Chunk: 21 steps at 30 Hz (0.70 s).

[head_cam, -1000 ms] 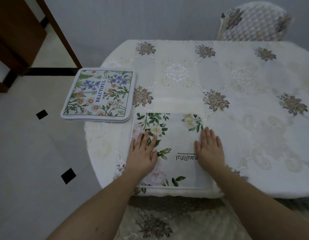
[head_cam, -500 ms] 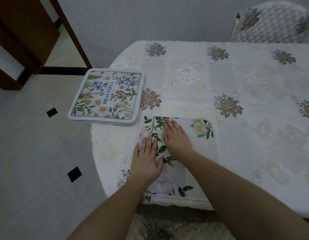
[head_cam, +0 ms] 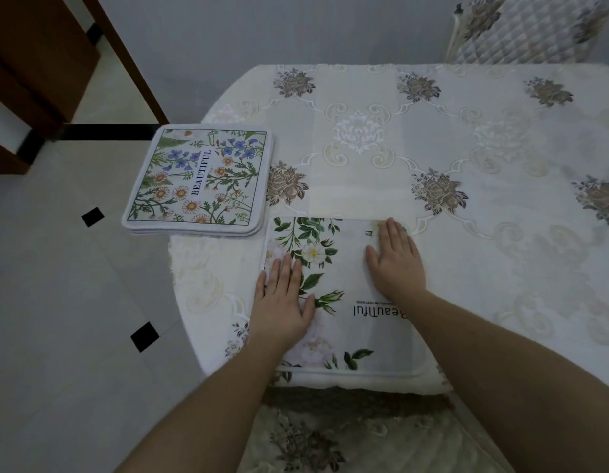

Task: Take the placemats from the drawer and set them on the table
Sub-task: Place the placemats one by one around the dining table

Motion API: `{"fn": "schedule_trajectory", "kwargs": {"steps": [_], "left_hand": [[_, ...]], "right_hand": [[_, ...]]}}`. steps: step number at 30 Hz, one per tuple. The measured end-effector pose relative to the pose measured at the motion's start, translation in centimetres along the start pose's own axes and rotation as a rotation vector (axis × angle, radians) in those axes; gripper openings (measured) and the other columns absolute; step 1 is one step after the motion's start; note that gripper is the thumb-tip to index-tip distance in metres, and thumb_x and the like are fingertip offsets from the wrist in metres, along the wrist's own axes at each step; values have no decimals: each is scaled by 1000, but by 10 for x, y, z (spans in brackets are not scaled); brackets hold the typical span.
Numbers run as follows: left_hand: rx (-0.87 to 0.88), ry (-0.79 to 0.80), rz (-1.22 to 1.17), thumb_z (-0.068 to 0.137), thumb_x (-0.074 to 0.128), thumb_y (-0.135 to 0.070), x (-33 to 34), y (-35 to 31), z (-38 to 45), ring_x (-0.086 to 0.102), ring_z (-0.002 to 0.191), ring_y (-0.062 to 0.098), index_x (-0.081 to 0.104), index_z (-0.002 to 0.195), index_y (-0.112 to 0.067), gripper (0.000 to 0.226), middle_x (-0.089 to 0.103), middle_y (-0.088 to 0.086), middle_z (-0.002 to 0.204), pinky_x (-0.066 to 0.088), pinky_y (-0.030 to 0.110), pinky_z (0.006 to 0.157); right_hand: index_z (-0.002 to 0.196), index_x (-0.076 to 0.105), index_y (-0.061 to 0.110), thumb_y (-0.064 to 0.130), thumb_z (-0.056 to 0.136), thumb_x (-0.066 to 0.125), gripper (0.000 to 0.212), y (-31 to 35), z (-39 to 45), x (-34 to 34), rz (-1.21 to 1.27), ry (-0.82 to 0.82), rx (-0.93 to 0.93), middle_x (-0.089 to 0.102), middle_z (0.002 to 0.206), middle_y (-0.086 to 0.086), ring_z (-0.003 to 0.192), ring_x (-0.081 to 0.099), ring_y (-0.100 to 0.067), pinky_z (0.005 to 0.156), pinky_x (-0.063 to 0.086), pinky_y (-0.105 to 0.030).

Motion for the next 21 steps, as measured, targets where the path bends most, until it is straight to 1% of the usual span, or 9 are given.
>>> {"fn": "schedule_trajectory", "kwargs": {"steps": [2, 6, 9, 16, 18, 21], "left_hand": [[-3, -7, -14, 100, 16, -56, 1, 1, -1, -20, 151, 18, -9, 158, -21, 72, -19, 3, 165, -8, 43, 123], [-4, -12, -1, 99, 13, -57, 1, 1, 0, -18, 152, 19, -6, 159, -19, 74, -16, 4, 166, -8, 43, 123], [-5, -14, -8, 99, 15, -56, 0, 0, 1, -17, 152, 19, -6, 159, -19, 73, -15, 5, 166, -8, 43, 123], [17, 20, -34, 100, 18, -56, 0, 0, 1, -13, 153, 20, -5, 159, -18, 74, -14, 6, 166, -7, 45, 124], [48, 35, -23, 100, 19, -56, -1, 1, 0, -12, 153, 20, -4, 159, -17, 75, -13, 6, 166, -7, 46, 123], [144, 67, -1, 102, 18, -54, 1, -1, -10, -12, 153, 18, -6, 159, -19, 71, -12, 3, 166, -8, 47, 123]], "right_hand": [[156, 6, 13, 53, 94, 7, 74, -9, -14, 3, 2, 11, 16, 4, 164, -3, 150, 1, -14, 122, 2, -33], [156, 4, 13, 53, 97, 6, 71, -13, -50, 5, 10, 8, 15, 2, 164, -4, 150, 1, -14, 122, 1, -32], [156, 0, 13, 53, 98, 4, 71, -12, -80, 10, 16, 27, 33, -4, 164, -3, 150, -4, -14, 122, 1, -34], [156, -2, 15, 53, 96, 3, 71, 10, -143, 25, 23, 62, 56, -6, 163, 0, 150, -5, -14, 121, -5, -31], [156, -1, 15, 54, 95, 2, 72, 21, -159, 29, 35, 69, 70, -5, 163, 0, 150, -5, -14, 121, -6, -31], [156, -2, 14, 56, 94, 1, 74, 39, -177, 35, 24, 89, 79, -8, 162, -1, 150, -7, -15, 120, -7, -33]]}}
Point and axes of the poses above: each hand's wrist, its own z-axis towards the middle knuckle, its own x-axis out of the palm, y = z × x, the point moved 7 cm from there along z, towards the middle knuckle
